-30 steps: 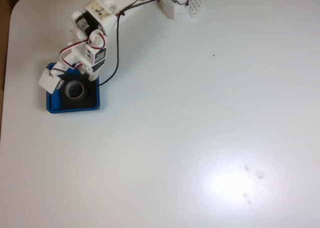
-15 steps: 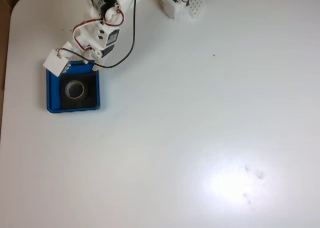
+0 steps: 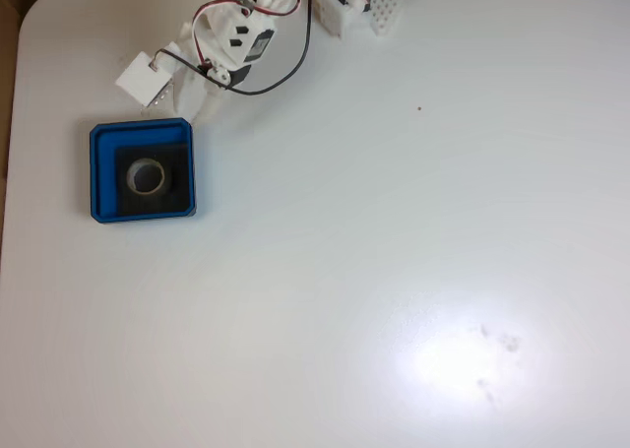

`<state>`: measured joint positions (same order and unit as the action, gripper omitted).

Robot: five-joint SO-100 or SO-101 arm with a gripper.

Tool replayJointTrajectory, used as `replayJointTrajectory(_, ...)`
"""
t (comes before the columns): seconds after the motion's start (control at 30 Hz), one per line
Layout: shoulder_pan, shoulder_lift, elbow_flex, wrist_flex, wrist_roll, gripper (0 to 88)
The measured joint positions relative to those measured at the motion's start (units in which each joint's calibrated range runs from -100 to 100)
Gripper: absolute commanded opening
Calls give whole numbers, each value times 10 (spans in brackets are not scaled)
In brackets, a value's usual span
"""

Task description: Pick the black tape roll and drop it in the blue box

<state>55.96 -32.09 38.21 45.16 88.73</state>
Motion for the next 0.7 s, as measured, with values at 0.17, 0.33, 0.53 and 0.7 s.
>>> replayJointTrajectory(0.17, -10, -92, 92, 0, 0, 117)
replayJointTrajectory(0.33, -12, -191, 180, 0, 0, 117)
replayJointTrajectory(0.53, -27, -289, 270, 0, 1, 117)
replayJointTrajectory(0.7, -48, -369, 345, 0, 1, 117)
